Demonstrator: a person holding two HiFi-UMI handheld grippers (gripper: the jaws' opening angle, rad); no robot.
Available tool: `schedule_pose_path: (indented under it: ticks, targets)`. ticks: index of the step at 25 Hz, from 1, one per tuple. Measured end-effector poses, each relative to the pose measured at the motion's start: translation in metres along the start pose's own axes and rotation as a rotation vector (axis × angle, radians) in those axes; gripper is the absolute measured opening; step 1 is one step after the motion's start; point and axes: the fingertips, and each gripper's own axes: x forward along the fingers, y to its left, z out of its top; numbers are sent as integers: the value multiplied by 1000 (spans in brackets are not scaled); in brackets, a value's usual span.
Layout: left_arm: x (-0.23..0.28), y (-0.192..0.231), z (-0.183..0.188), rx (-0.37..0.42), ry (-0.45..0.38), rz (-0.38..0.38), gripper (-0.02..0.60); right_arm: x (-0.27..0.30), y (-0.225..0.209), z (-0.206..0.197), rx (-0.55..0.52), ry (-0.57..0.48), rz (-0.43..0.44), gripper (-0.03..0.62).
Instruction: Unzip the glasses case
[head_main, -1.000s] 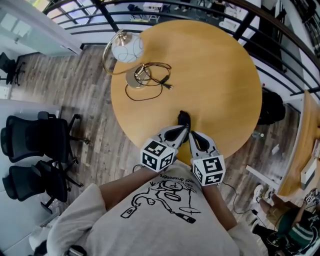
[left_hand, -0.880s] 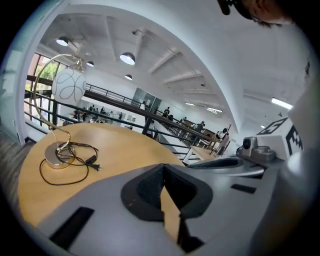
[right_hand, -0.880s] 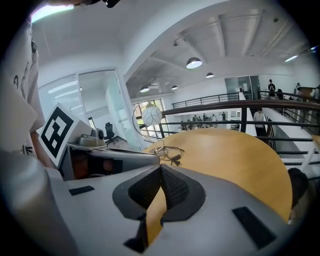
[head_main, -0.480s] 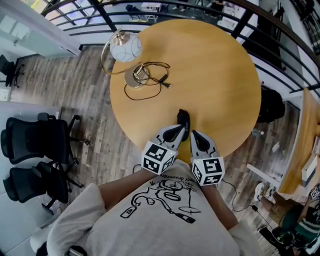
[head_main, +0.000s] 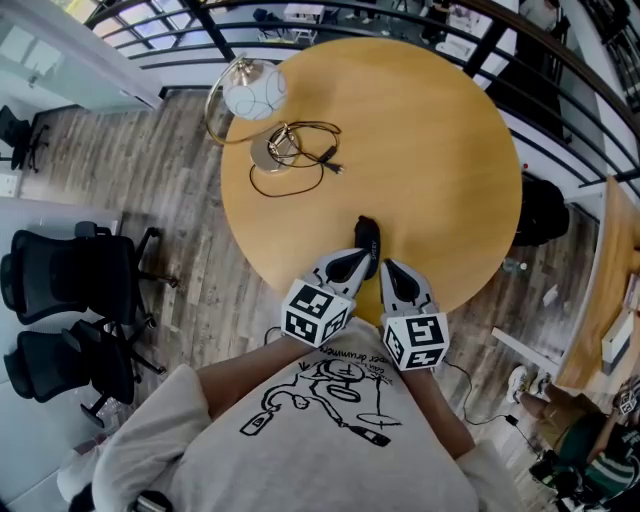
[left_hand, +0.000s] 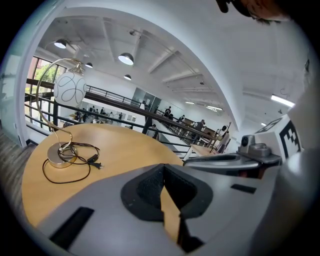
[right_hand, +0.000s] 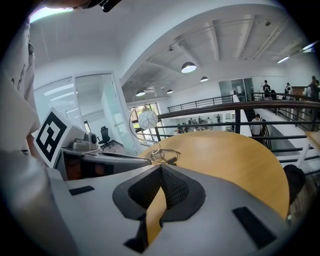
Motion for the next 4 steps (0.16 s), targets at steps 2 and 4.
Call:
schedule_pose_path:
  ticks: [2, 4]
  targets:
    - [-1, -1, -1, -6, 2, -6, 8, -1, 1, -1, 2, 0, 0, 21]
    - [-2, -2, -1, -11, 4, -11, 8, -2, 2, -2, 7, 0, -1, 21]
